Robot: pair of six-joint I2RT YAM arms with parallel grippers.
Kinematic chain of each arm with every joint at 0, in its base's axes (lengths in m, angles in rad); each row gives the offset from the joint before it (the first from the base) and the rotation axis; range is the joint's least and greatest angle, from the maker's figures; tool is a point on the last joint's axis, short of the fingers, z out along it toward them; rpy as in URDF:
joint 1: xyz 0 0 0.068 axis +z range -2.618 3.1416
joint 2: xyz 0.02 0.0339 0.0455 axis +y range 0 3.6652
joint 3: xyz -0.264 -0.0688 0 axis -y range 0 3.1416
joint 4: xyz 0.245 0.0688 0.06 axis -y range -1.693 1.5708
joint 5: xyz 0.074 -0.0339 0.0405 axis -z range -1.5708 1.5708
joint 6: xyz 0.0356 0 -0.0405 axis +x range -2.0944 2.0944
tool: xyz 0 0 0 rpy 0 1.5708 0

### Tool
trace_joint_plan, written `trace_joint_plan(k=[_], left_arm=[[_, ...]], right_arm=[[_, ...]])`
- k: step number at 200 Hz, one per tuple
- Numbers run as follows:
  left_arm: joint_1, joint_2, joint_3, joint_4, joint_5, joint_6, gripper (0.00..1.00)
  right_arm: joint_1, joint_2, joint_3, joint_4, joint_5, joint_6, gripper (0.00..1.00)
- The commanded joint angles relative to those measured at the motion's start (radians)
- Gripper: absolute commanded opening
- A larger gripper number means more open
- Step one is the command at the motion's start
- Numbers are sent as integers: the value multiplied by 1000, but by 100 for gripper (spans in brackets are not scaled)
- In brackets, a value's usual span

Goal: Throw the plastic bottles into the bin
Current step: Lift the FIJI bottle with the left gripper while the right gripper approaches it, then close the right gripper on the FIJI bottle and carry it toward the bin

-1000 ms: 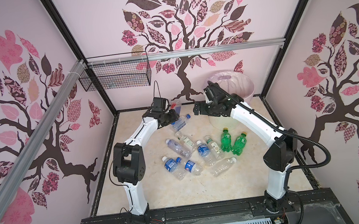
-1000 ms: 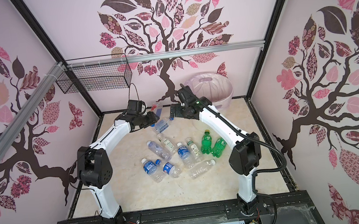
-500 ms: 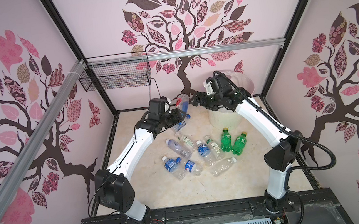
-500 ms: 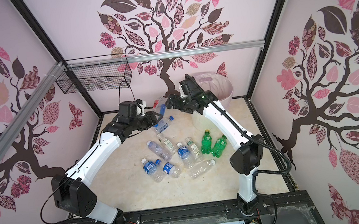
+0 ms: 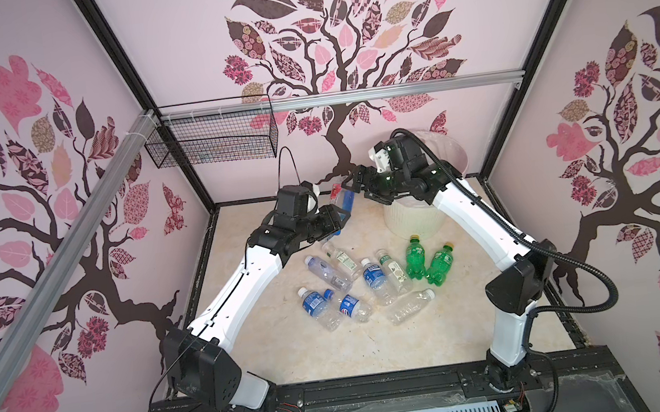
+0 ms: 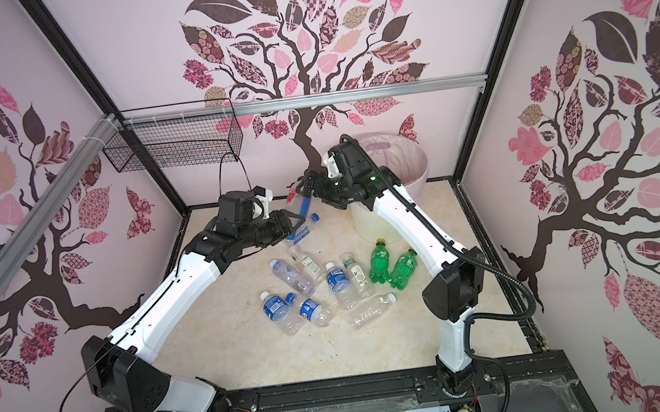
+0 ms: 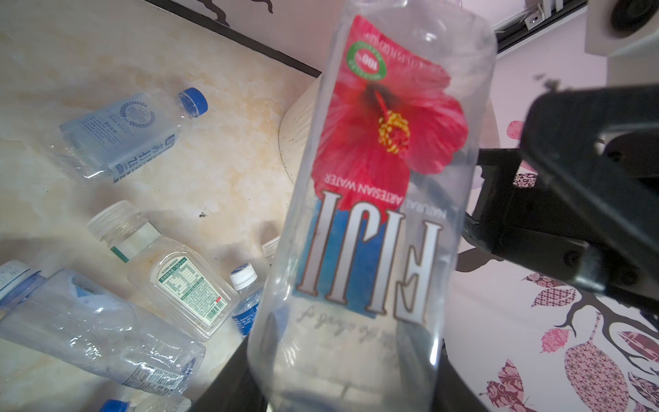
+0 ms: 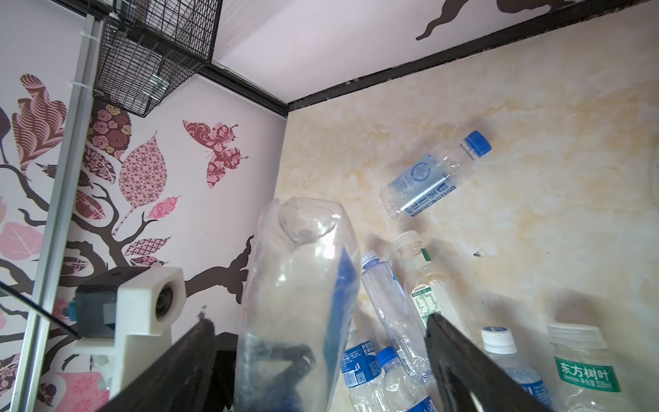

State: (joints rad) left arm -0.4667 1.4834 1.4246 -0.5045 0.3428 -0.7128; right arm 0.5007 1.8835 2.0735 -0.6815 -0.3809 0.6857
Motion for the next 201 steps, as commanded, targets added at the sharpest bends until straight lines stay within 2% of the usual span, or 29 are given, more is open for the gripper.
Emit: trace_joint_plan(k=[1,64,128,169,201], left_arm=[[-17,-32,-18,-6,-1,-7,51],[-29,-16,19,-14,9,-2,50],[-53,-6,14,-13,5,1,54],[-53,-2,36,-37,-14,15,61],[-53,-8,55,-77,-43,37,69]], right_arm=[[2,-60,-3,14,-51,39,90],[28,-77,-112,76,-66,56,78],[30,-60,-124,98,-85,55,59],[24,-35,-51,39,-41,2,47],[-12,-7,86,-55,29,-74,43]])
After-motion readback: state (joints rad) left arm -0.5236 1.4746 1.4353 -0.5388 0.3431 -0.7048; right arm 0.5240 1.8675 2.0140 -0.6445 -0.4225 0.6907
